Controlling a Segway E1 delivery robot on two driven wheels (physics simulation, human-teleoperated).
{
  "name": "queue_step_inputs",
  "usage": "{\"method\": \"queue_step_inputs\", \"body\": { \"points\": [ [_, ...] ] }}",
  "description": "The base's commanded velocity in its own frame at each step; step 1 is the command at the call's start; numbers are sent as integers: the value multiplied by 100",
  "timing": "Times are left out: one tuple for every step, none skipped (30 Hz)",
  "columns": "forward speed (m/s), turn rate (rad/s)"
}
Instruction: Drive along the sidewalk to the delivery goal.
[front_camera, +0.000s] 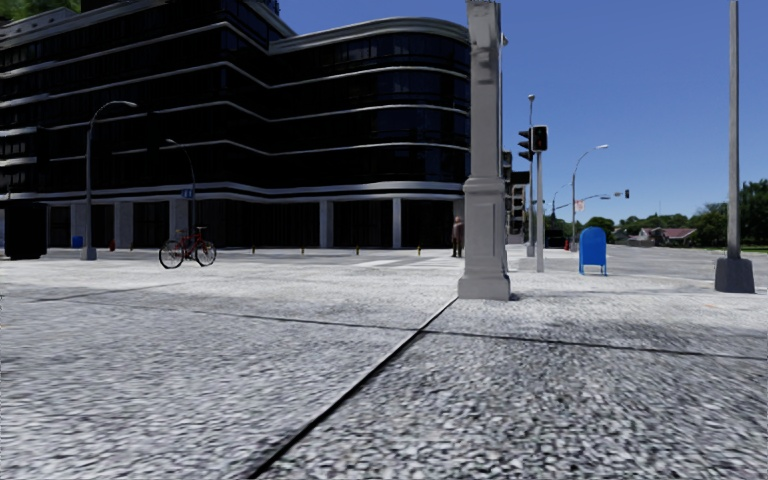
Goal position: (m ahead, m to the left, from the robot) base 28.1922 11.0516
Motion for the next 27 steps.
{"method": "queue_step_inputs", "body": {
  "points": [
    [200, 35],
    [200, 24],
    [200, 0],
    [200, 0],
    [200, 0],
    [200, 0],
    [200, 0],
    [200, 0],
    [200, 0],
    [200, 0],
    [200, 0],
    [200, 0],
    [200, 0],
    [200, 0],
    [200, 0],
    [200, 0],
    [200, 0],
    [200, 3],
    [200, 3],
    [200, 12],
    [200, 16],
    [200, 19],
    [200, 22],
    [200, 22],
    [200, 23],
    [200, 23],
    [200, 23]
  ]
}}
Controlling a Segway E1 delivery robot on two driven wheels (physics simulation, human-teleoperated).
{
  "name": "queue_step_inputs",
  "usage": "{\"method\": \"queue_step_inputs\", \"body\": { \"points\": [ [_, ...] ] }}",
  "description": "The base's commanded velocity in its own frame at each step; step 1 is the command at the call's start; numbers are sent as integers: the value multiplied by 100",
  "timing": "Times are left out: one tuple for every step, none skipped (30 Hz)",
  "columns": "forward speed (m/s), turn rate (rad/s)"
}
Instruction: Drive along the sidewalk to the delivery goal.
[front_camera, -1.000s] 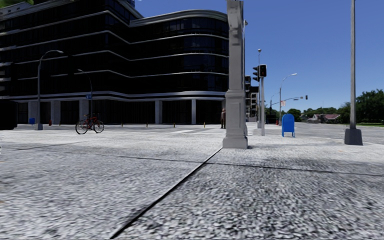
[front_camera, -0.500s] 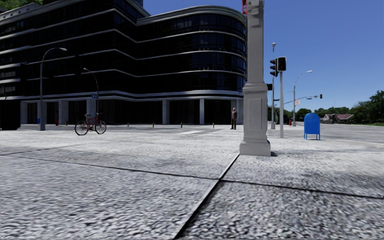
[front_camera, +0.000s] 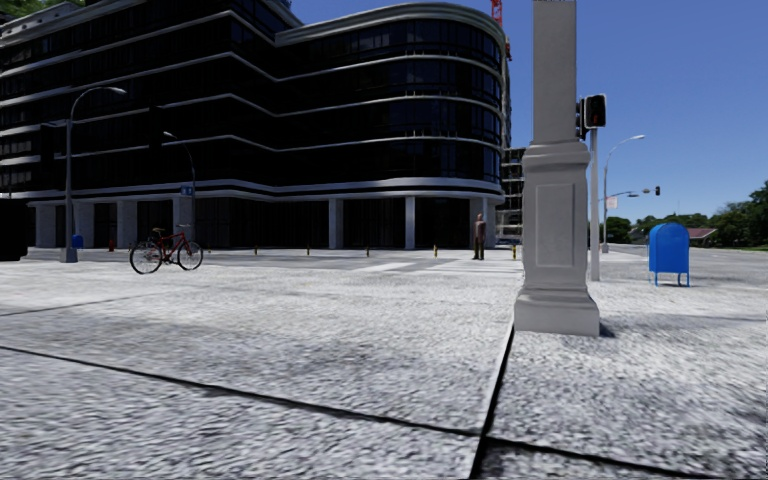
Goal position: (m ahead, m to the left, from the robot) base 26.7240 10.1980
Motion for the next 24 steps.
{"method": "queue_step_inputs", "body": {
  "points": [
    [200, 23],
    [200, 23],
    [200, 17],
    [200, 0],
    [200, 0],
    [200, 0],
    [200, 0],
    [200, 0],
    [200, 0],
    [200, 0],
    [200, 0],
    [200, 0],
    [200, 0],
    [200, 0],
    [200, 0],
    [200, 0],
    [200, 0],
    [200, 0],
    [200, 0],
    [200, 0],
    [200, 0],
    [200, -7],
    [200, -15],
    [200, -20]
  ]
}}
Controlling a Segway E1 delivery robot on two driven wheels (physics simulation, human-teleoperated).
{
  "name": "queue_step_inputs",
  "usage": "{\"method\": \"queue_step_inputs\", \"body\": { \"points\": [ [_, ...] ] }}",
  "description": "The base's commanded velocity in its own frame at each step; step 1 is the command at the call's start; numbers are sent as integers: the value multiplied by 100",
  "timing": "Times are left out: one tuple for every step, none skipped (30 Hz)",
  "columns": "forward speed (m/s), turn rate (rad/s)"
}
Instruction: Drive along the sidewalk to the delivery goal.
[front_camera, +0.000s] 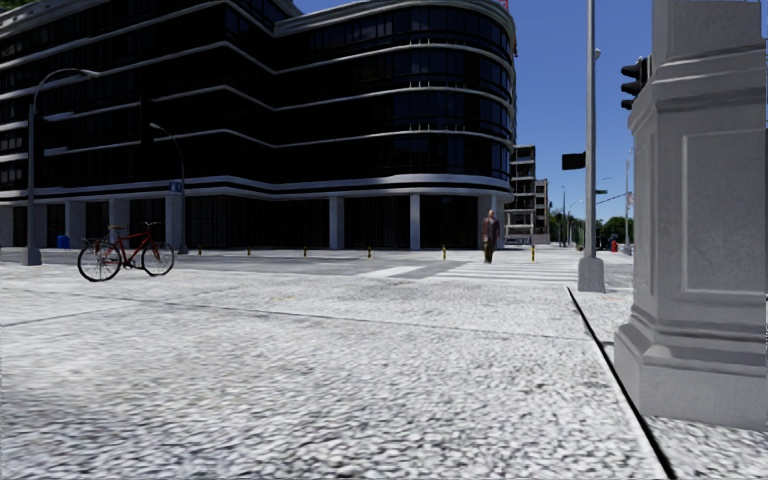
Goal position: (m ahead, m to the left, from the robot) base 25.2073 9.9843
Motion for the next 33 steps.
{"method": "queue_step_inputs", "body": {
  "points": [
    [200, -22],
    [200, -23],
    [200, -23],
    [200, -24],
    [200, -24],
    [200, -25],
    [200, -29],
    [200, -29],
    [200, -36],
    [200, -38],
    [200, -39],
    [200, -39],
    [200, -39],
    [200, -39],
    [200, -39],
    [200, -39],
    [200, -39],
    [200, -39],
    [200, -39],
    [200, -39],
    [200, -39],
    [200, -39],
    [200, -39],
    [200, -39],
    [200, -39],
    [200, -39],
    [200, -35],
    [200, -19],
    [200, -14],
    [200, -14],
    [200, -12],
    [200, -9],
    [200, 0]
  ]
}}
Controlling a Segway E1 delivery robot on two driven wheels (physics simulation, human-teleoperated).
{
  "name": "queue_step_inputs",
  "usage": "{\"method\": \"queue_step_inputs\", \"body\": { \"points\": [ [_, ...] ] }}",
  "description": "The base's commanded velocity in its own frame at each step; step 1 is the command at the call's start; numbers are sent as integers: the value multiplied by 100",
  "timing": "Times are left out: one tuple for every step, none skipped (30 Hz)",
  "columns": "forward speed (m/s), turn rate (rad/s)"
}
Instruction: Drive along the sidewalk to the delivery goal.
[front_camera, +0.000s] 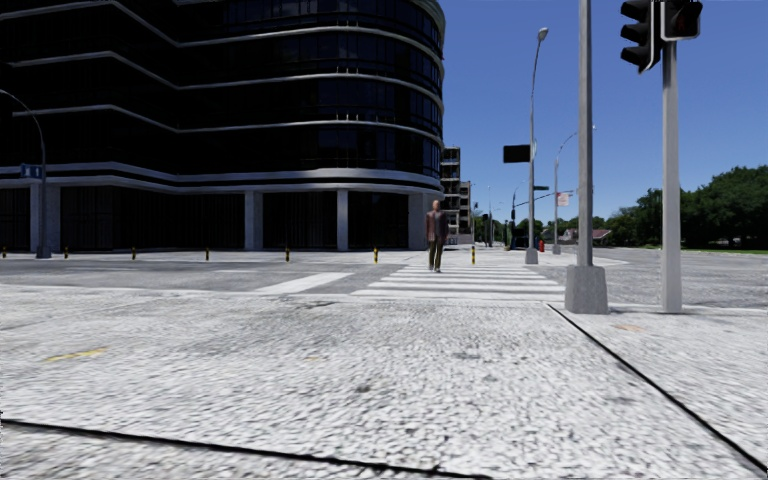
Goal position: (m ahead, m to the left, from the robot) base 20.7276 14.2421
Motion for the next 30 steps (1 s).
{"method": "queue_step_inputs", "body": {
  "points": [
    [200, 0],
    [200, 0],
    [200, 0],
    [200, 0],
    [200, 0],
    [200, 0],
    [200, 0],
    [200, 0],
    [200, 0],
    [200, 0],
    [200, 4],
    [200, 12],
    [200, 12],
    [200, 19],
    [200, 27],
    [200, 30],
    [200, 30],
    [200, 25],
    [200, 11],
    [200, 0],
    [200, 0],
    [200, 0],
    [200, 0],
    [200, 0],
    [200, 0],
    [200, 0],
    [200, 0],
    [200, 0],
    [200, 0],
    [200, 0]
  ]
}}
